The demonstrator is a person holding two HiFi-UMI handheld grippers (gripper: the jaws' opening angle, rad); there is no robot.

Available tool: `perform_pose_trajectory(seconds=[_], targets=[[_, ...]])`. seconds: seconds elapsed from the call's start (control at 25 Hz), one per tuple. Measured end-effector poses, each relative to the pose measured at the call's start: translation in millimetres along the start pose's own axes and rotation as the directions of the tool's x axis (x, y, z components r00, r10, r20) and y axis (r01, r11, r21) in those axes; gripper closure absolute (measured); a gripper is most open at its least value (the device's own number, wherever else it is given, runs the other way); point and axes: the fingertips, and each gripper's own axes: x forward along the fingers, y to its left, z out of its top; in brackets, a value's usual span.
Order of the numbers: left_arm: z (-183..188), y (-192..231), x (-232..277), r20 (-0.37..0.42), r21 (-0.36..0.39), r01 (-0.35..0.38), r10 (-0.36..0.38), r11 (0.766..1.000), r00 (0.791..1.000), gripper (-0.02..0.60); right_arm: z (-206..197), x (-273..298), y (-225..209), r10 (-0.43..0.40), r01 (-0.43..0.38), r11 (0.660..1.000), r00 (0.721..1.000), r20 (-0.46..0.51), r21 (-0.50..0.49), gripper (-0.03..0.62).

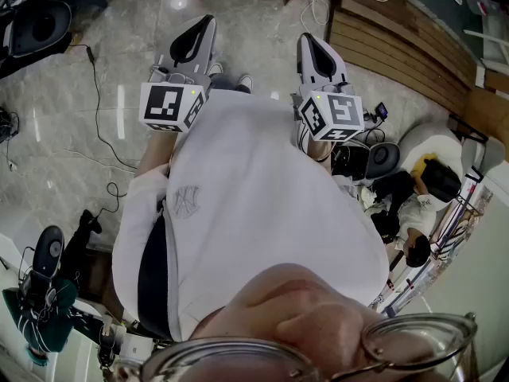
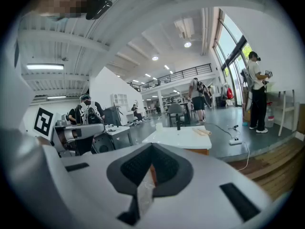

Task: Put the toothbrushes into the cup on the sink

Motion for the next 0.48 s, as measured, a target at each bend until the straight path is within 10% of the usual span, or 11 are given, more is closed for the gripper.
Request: perform_pose_trajectory(seconds=[0.48], targets=[[7.3, -3.8, 4.0, 0.008, 0.002, 0.008, -0.008, 1.000, 1.000, 0.572, 3.5, -2.1, -4.4, -0.004, 0.004, 1.000, 1.000, 0.004, 0.001, 0.585]])
